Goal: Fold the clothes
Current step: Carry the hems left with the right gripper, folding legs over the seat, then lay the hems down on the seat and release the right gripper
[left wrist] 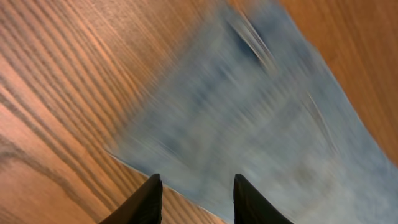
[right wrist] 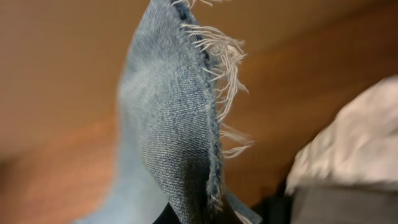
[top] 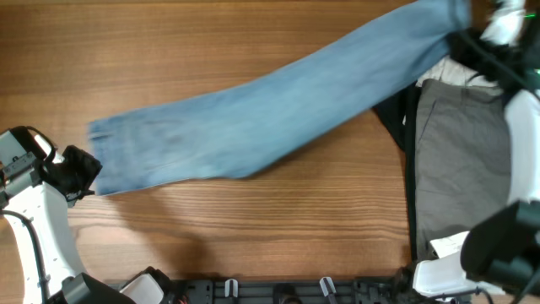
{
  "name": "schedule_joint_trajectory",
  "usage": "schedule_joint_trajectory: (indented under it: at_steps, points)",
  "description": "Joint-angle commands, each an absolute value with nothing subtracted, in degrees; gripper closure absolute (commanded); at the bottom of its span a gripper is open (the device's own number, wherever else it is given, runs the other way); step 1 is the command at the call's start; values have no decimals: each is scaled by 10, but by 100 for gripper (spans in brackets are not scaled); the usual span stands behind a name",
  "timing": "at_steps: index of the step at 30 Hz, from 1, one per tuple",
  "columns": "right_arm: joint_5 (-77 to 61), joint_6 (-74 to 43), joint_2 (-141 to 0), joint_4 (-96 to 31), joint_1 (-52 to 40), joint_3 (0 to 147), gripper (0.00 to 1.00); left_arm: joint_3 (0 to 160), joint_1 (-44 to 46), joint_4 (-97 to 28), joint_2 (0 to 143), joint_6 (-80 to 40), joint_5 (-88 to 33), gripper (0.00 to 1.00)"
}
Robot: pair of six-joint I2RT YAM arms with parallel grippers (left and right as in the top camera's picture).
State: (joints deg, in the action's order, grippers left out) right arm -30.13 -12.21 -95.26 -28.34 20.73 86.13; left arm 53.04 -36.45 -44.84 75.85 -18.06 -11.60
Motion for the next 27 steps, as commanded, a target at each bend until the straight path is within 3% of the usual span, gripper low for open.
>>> schedule_joint_trajectory:
  at_steps: [1,10,19,27]
  points:
    - [-304,-141,-923,-282,199,912,96,551,-364,-451,751,-170,-140,63]
    - [-364,-195,-924,-302,81,948,96,559,-364,-457,739,-169,-140,63]
    - [-195,-195,-955,-346,-145,948,96,562,-364,-460,720,-169,-140,61]
    - [-154,-200,-1074,-288,-295,948,96,562,-364,-462,712,-169,-140,60]
